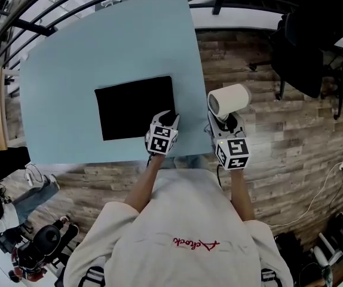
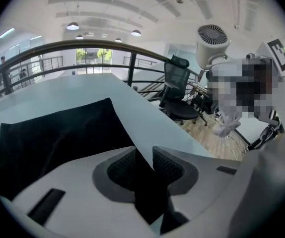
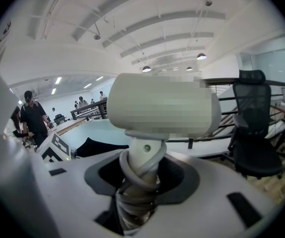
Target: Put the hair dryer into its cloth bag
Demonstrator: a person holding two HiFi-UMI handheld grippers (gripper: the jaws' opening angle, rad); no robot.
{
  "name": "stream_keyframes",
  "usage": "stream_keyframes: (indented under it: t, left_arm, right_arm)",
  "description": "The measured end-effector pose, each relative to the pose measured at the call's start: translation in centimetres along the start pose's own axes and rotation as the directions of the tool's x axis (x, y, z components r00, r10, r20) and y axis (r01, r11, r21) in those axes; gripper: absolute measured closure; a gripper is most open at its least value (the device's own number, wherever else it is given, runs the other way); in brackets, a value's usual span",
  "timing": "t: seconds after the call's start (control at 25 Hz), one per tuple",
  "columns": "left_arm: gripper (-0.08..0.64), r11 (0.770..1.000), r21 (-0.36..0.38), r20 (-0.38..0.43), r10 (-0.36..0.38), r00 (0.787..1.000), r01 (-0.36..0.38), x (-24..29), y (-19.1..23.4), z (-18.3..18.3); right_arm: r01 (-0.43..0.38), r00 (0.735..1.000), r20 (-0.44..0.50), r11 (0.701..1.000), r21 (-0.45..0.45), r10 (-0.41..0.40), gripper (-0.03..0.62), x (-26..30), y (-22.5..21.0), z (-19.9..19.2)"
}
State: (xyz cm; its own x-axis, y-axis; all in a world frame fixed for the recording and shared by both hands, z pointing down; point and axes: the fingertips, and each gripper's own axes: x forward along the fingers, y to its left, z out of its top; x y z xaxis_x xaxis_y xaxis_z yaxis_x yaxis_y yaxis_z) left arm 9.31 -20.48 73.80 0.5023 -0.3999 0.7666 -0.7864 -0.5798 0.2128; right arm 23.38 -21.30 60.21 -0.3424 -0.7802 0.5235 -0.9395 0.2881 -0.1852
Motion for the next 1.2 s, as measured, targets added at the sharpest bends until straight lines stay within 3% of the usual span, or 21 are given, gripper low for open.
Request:
stream_keyframes:
  t: [0.56,1.2]
  left_arm:
    - [0.548,0.999,-0.023,-0.026,0.031,0.999,-0.032,0.1,0.9,-0.9]
    - [0.551,0.995,-0.083,0.114,0.061,0.992,-0.052,-4.4,2.1,1.8]
  right_arm:
    - [-0.009,1.000,0.001,1.000,0.001,0.009,0.414,-0.1,0.0,-0.1]
    - [-0.054,0.998,-0.038,0.998,-0.044,0.052,0.414,0.8,1.1,-0.7]
